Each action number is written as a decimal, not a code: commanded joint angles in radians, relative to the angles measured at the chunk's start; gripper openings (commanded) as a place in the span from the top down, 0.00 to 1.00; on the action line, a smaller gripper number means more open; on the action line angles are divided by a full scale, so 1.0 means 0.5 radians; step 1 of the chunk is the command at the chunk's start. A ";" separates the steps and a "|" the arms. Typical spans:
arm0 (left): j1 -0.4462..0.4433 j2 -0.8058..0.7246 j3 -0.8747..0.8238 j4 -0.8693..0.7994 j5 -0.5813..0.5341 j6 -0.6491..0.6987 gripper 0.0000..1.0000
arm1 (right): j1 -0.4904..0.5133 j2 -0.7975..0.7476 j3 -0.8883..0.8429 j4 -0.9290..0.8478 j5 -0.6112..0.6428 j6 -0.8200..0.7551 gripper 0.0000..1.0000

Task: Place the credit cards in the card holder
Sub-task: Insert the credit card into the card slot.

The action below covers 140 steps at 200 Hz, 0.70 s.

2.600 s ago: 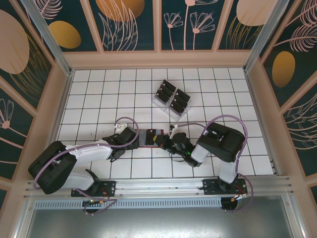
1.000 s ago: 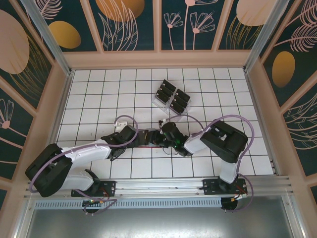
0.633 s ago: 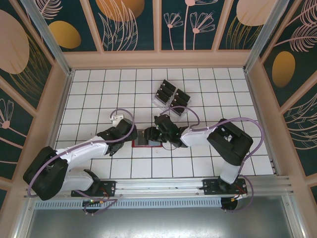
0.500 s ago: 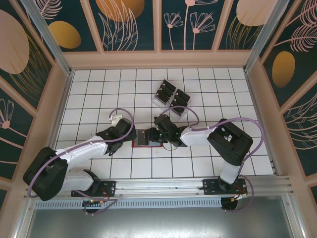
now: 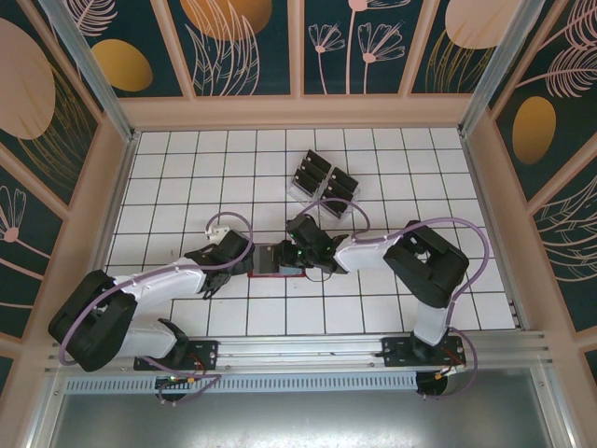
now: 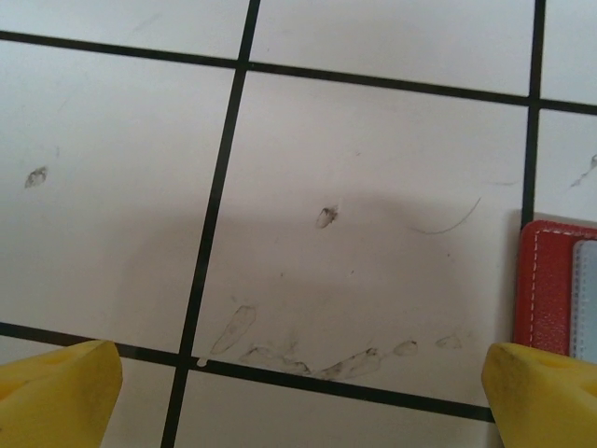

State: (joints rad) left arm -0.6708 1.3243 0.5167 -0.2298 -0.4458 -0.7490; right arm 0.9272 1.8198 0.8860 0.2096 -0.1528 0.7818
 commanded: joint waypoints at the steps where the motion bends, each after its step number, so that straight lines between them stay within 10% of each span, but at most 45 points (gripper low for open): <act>1: 0.011 0.026 -0.030 -0.021 0.022 -0.041 0.01 | -0.007 0.047 0.061 -0.011 -0.026 -0.037 0.79; 140: 0.010 0.052 -0.116 0.085 0.083 -0.051 0.01 | 0.036 0.152 0.183 -0.008 -0.111 -0.020 0.90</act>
State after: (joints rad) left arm -0.6693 1.3411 0.4782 -0.2039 -0.4194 -0.7643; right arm 0.9314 1.8706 0.9417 0.2092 -0.1867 0.7826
